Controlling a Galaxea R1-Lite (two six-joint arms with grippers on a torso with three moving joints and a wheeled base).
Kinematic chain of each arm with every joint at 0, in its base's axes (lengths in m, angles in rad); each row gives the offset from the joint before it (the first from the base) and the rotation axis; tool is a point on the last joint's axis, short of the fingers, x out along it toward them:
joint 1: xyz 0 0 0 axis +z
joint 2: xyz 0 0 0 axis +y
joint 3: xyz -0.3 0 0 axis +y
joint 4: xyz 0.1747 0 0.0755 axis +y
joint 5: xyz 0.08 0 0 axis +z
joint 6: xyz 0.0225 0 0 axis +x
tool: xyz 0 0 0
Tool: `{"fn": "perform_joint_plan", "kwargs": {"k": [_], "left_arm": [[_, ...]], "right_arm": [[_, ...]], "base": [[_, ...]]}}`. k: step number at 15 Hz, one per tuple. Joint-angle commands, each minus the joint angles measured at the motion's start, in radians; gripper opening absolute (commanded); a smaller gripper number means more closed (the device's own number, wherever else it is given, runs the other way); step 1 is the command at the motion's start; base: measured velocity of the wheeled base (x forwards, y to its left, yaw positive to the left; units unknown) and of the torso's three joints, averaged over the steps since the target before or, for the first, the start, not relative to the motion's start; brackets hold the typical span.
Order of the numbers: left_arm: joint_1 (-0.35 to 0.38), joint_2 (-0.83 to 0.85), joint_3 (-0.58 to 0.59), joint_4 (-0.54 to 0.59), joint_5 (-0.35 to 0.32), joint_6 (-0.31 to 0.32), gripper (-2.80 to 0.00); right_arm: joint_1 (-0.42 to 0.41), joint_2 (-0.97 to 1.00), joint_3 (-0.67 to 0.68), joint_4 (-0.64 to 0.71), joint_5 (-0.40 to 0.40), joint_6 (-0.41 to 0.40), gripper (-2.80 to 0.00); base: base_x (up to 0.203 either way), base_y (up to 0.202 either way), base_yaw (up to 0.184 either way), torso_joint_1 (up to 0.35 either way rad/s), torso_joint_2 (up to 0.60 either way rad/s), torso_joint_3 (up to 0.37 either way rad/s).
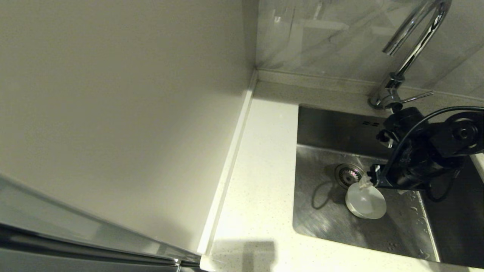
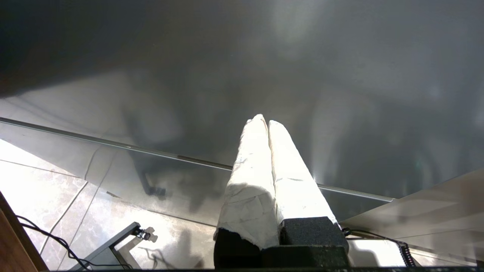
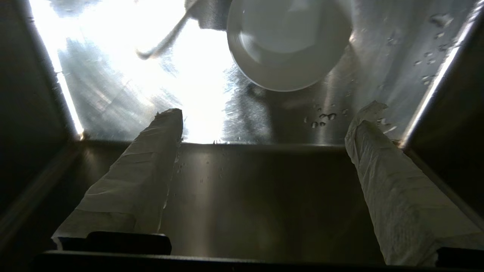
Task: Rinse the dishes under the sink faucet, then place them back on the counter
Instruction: Put a bowl back to the table from the sink
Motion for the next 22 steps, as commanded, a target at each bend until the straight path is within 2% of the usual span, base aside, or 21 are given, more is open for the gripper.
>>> {"fn": "perform_joint_plan", "kwargs": {"k": [1,6,12,18,22], "left_arm": [[0.0,-0.003,0.0,0.0,0.0,0.001,-2.8],[-0.001,-0.003,0.0,0.0,0.0,-0.001,-2.8],[-0.001,-0.003,0.0,0.0,0.0,0.0,-2.8],[0.0,-0.003,0.0,0.0,0.0,0.001,-2.8],[0.0,-0.003,0.0,0.0,0.0,0.0,-2.8]], "right_arm": [[0.006,0.1,0.004,-0.011,-0.002,0.021,0.0],[0.013,0.215,-0.029,-0.019,0.0,0.048,0.0],[0.05,0.354,-0.166,-0.017,-0.004,0.047,0.0],[0.045,0.473,-0.255,-0.018,-0.18,0.079,0.0],[0.045,0.498,-0.284,-0.018,-0.181,0.083,0.0]], "base": [[0.0,0.0,0.0,0.0,0.0,0.0],[0.0,0.0,0.0,0.0,0.0,0.0],[0.0,0.0,0.0,0.0,0.0,0.0],[0.0,0.0,0.0,0.0,0.0,0.0],[0.0,0.0,0.0,0.0,0.0,0.0]]}}
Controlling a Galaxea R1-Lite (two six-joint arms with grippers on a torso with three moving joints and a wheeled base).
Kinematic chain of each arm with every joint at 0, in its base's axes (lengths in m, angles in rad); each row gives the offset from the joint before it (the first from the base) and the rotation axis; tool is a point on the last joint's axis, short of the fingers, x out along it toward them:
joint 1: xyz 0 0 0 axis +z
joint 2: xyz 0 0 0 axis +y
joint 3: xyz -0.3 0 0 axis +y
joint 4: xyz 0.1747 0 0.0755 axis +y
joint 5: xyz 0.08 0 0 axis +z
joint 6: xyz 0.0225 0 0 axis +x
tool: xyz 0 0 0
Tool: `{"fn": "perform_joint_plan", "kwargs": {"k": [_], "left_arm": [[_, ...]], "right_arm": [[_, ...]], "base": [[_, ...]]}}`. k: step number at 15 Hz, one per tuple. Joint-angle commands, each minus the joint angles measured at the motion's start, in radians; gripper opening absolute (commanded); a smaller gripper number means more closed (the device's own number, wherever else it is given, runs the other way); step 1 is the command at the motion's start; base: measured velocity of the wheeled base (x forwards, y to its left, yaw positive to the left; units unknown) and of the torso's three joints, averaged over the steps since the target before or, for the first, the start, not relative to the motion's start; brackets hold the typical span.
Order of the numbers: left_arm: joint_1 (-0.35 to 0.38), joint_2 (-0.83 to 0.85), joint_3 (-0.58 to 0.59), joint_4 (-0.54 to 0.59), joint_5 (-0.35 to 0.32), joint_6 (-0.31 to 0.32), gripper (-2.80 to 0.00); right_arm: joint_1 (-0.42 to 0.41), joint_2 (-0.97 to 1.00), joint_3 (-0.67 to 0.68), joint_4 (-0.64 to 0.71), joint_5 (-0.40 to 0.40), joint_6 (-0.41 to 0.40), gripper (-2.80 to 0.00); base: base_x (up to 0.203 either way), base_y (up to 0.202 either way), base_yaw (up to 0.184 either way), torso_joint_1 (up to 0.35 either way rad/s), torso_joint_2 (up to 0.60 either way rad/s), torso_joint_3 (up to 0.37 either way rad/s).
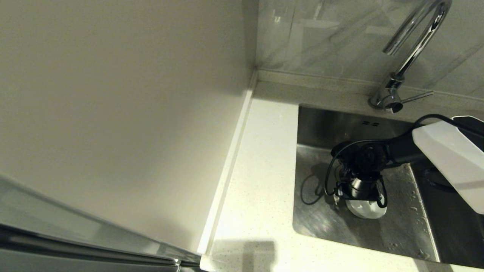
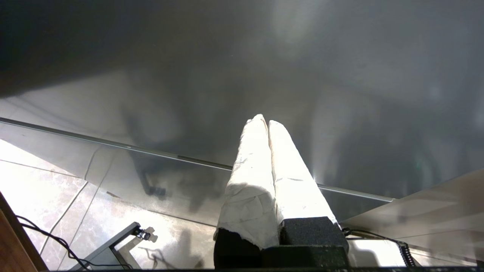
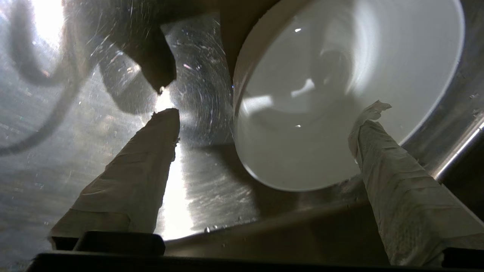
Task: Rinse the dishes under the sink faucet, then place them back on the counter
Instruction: Put a bowl back to the table from the sink
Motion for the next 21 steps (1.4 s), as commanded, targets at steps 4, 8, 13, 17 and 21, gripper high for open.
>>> {"fn": "perform_joint_plan", "kwargs": {"k": [4,8,13,17,21], "left_arm": [[0.001,-0.003,0.0,0.0,0.0,-0.001,-2.8],[0.001,-0.003,0.0,0.0,0.0,-0.001,-2.8],[0.001,-0.005,0.0,0.0,0.0,-0.001,-2.8],[0.001,-0.003,0.0,0.0,0.0,0.0,-2.8],[0.001,-0.003,0.0,0.0,0.0,-0.001,-2.8]], "right_arm": [[-0.001,0.058,-0.05,0.004,-0.002,0.002,0.0],[-0.006,0.071,-0.07,0.006,-0.002,-0.002,-2.8],[-0.018,0.054,-0.066,0.01,-0.001,0.001,-2.8],[-0.019,0.045,-0.037,0.009,0.0,0.013,-2.8],[-0.032,-0.029,-0.029,0.01,-0.004,0.027,-2.8]], "base": [[0.0,0.0,0.0,0.0,0.0,0.0],[0.0,0.0,0.0,0.0,0.0,0.0],[0.0,0.0,0.0,0.0,0.0,0.0],[0.0,0.0,0.0,0.0,0.0,0.0],[0.0,0.0,0.0,0.0,0.0,0.0]]}}
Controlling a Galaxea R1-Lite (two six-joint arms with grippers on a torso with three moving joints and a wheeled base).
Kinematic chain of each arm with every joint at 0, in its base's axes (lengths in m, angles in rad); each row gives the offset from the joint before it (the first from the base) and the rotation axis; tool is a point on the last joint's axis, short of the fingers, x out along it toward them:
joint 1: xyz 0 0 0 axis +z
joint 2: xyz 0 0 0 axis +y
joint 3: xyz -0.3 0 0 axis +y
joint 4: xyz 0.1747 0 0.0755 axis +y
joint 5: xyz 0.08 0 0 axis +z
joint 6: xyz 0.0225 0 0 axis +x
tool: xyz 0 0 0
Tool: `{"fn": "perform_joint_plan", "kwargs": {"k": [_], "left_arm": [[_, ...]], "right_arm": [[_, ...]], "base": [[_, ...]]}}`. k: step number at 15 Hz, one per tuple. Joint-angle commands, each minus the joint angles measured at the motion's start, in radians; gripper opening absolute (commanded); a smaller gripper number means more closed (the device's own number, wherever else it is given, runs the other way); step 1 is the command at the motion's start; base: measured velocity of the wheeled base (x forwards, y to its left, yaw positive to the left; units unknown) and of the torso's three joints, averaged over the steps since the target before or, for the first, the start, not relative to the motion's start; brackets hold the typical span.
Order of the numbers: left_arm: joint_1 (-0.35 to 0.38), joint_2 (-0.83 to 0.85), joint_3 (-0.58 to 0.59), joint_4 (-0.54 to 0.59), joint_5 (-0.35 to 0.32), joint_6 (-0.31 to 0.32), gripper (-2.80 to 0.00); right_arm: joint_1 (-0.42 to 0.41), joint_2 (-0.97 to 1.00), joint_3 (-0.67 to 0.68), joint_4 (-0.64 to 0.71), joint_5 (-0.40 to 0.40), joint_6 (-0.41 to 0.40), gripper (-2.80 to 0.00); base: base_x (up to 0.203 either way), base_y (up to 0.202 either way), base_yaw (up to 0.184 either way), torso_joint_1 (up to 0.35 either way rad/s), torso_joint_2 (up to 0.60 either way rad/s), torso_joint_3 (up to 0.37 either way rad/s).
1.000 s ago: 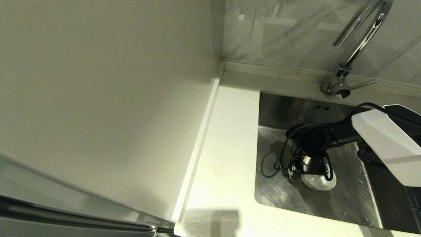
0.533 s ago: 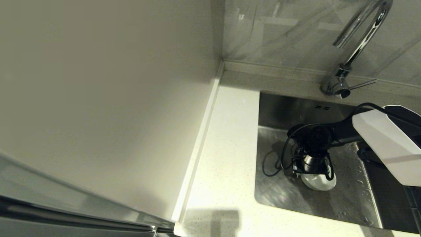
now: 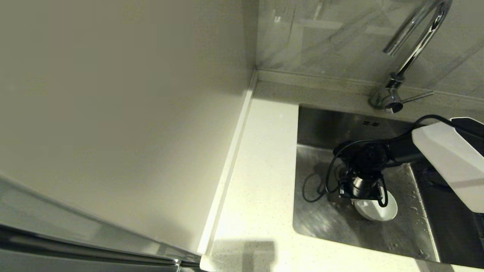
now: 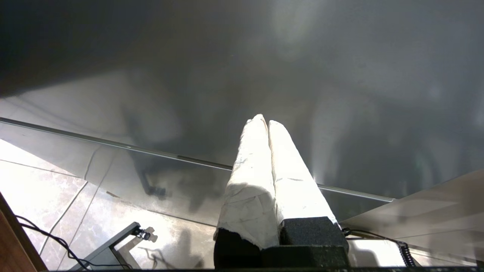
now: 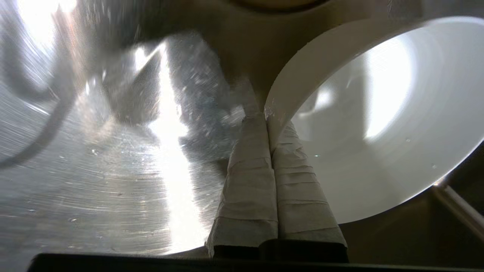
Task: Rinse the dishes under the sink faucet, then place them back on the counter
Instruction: Put a bowl back to the table from the sink
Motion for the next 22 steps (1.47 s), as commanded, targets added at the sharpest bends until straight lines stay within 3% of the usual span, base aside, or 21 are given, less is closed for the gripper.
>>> {"fn": "perform_joint_plan", "kwargs": {"k": [1,6,8,9,12,14,17,18,19,22], "left_arm": [[-0.001,-0.003,0.0,0.0,0.001,0.0,-2.8],[0.0,-0.003,0.0,0.0,0.001,0.0,-2.8],[0.0,-0.003,0.0,0.0,0.001,-0.001,-2.8],[0.0,-0.004,0.0,0.0,0.002,0.0,-2.8],[0.0,-0.003,0.0,0.0,0.001,0.001,-2.8],[0.0,-0.004,0.0,0.0,0.001,-0.001,-2.8],[-0.001,-0.003,0.0,0.0,0.001,0.0,-2.8],[0.0,-0.003,0.0,0.0,0.001,0.0,-2.8],[0.0,-0.003,0.0,0.0,0.001,0.0,-2.8],[0.0,-0.004,0.0,0.0,0.001,0.0,-2.8]], "right_arm": [[-0.013,-0.079,0.003,0.001,-0.006,0.005,-2.8],[-0.027,-0.402,0.051,-0.001,-0.049,0.043,-2.8],[-0.05,-0.559,0.064,0.0,0.004,0.05,-2.8],[-0.074,-0.627,0.067,0.003,0.127,0.056,-2.8],[-0.148,-0.715,-0.001,0.096,0.657,0.146,-2.8],[-0.175,-0.728,-0.087,0.141,0.968,0.282,-2.8],[-0.273,-0.722,-0.252,0.151,1.479,0.582,-2.8],[-0.316,-0.711,-0.317,0.137,1.593,0.699,-2.8],[-0.349,-0.704,-0.352,0.086,1.648,0.768,-2.8],[-0.409,-0.705,-0.29,0.034,1.665,0.783,-2.8]], "base": [[0.0,0.0,0.0,0.0,0.0,0.0],[0.0,0.0,0.0,0.0,0.0,0.0],[0.0,0.0,0.0,0.0,0.0,0.0],[0.0,0.0,0.0,0.0,0.0,0.0],[0.0,0.0,0.0,0.0,0.0,0.0],[0.0,0.0,0.0,0.0,0.0,0.0],[0.0,0.0,0.0,0.0,0.0,0.0],[0.0,0.0,0.0,0.0,0.0,0.0],[0.0,0.0,0.0,0.0,0.0,0.0],[0.0,0.0,0.0,0.0,0.0,0.0]]}}
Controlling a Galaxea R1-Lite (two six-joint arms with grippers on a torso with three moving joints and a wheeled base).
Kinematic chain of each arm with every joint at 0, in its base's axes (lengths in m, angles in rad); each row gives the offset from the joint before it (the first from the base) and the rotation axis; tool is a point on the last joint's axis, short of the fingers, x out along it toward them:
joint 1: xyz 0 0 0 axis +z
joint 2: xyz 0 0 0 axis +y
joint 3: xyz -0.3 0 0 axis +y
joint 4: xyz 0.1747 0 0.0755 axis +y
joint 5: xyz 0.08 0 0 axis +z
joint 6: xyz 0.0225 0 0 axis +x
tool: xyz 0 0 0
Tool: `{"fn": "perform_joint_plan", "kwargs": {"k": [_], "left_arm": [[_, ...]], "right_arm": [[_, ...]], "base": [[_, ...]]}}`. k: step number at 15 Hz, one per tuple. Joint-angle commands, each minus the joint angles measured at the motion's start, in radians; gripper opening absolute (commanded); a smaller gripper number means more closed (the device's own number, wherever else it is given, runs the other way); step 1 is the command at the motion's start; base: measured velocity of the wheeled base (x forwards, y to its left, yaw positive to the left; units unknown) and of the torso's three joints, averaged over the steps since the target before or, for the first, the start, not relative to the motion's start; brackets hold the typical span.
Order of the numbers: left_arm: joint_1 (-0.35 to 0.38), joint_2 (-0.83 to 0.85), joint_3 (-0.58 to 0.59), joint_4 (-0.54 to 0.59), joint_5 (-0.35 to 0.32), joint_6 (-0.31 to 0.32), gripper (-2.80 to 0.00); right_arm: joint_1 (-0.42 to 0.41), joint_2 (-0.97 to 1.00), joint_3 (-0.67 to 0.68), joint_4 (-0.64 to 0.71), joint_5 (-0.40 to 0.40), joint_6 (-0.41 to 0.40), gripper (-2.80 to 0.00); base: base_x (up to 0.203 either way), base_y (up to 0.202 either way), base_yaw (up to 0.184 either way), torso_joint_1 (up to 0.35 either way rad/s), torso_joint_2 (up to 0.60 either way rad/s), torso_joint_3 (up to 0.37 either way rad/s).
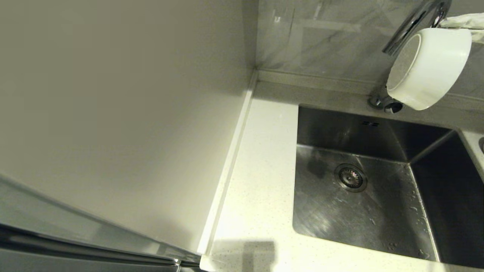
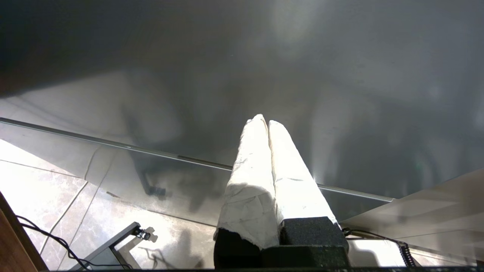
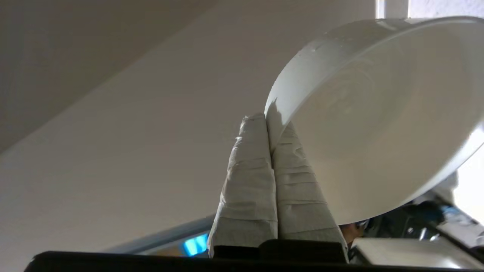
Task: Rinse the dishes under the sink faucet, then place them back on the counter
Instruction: Put a bowl back to the table from the sink
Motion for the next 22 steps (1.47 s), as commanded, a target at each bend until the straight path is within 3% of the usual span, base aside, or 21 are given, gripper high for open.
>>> {"fn": "perform_joint_plan", "kwargs": {"k": [1,4,7,9,11,12,13,15,16,19,22], "left_arm": [[-0.001,-0.003,0.0,0.0,0.0,0.0,-2.8],[0.0,-0.003,0.0,0.0,0.0,0.0,-2.8],[0.0,-0.003,0.0,0.0,0.0,0.0,-2.8],[0.0,-0.004,0.0,0.0,0.001,-0.001,-2.8],[-0.001,-0.003,0.0,0.0,0.0,-0.001,-2.8],[-0.001,-0.003,0.0,0.0,0.0,0.0,-2.8],[0.0,-0.003,0.0,0.0,0.0,-0.001,-2.8],[0.0,-0.003,0.0,0.0,0.0,0.001,-2.8],[0.0,-0.004,0.0,0.0,0.0,0.001,-2.8],[0.0,-0.003,0.0,0.0,0.0,0.0,-2.8],[0.0,-0.003,0.0,0.0,0.0,-0.001,-2.8]], "right_arm": [[-0.029,0.005,0.114,0.002,0.012,0.0,-2.8],[-0.061,-0.022,0.287,-0.002,0.012,-0.042,-2.8],[-0.087,-0.059,0.182,-0.004,-0.025,-0.067,-2.8],[-0.187,-0.086,0.213,-0.001,-0.054,-0.098,-2.8],[-0.253,-0.103,0.232,0.043,-0.116,-0.239,-2.8],[-0.257,-0.108,0.236,0.082,-0.234,-0.362,-2.8],[-0.251,-0.109,0.247,0.13,-0.398,-0.541,-2.8],[-0.238,-0.128,0.3,0.22,-0.824,-0.916,-2.8],[-0.24,-0.16,0.335,0.245,-0.953,-1.045,-2.8],[-0.313,-0.259,0.452,0.266,-1.19,-1.339,-2.8],[-0.408,-0.357,0.59,0.275,-1.25,-1.437,-2.8]], "base": [[0.0,0.0,0.0,0.0,0.0,0.0],[0.0,0.0,0.0,0.0,0.0,0.0],[0.0,0.0,0.0,0.0,0.0,0.0],[0.0,0.0,0.0,0.0,0.0,0.0],[0.0,0.0,0.0,0.0,0.0,0.0],[0.0,0.0,0.0,0.0,0.0,0.0],[0.0,0.0,0.0,0.0,0.0,0.0],[0.0,0.0,0.0,0.0,0.0,0.0],[0.0,0.0,0.0,0.0,0.0,0.0],[0.0,0.0,0.0,0.0,0.0,0.0],[0.0,0.0,0.0,0.0,0.0,0.0]]}}
